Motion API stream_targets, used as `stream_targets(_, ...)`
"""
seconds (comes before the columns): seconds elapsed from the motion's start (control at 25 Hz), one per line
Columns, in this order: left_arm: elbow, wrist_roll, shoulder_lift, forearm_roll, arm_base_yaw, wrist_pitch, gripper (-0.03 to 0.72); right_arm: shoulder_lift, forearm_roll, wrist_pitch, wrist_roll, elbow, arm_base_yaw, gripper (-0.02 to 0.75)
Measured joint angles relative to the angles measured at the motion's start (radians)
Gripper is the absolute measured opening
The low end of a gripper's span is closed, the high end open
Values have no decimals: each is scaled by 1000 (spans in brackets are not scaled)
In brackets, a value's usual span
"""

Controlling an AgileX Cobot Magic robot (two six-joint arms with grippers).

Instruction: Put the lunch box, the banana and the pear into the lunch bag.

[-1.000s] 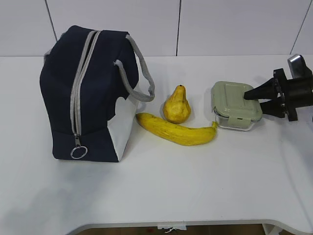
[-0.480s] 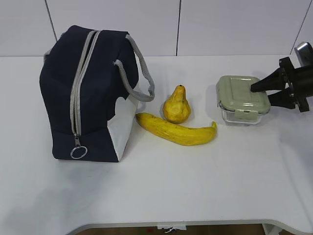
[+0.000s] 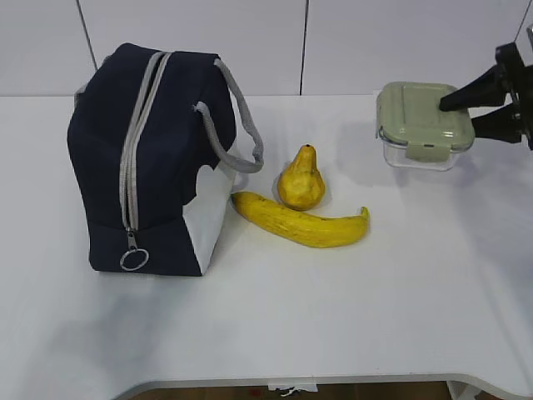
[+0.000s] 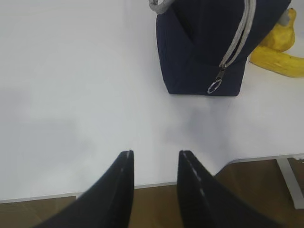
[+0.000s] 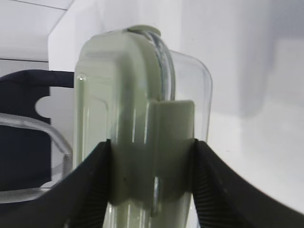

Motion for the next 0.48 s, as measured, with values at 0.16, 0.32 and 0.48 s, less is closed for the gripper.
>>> stream_targets(0.16, -97, 0, 160, -47, 0, 0, 248, -64, 0, 8, 33, 0, 26, 377)
stream_targets(0.32, -194, 0, 338, -112, 0, 0, 307, -116, 0, 10, 57, 2, 69, 377)
stream_targets(0.48, -301, 35, 529, -186, 0, 0, 355, -146, 35, 15, 64, 2, 128, 377)
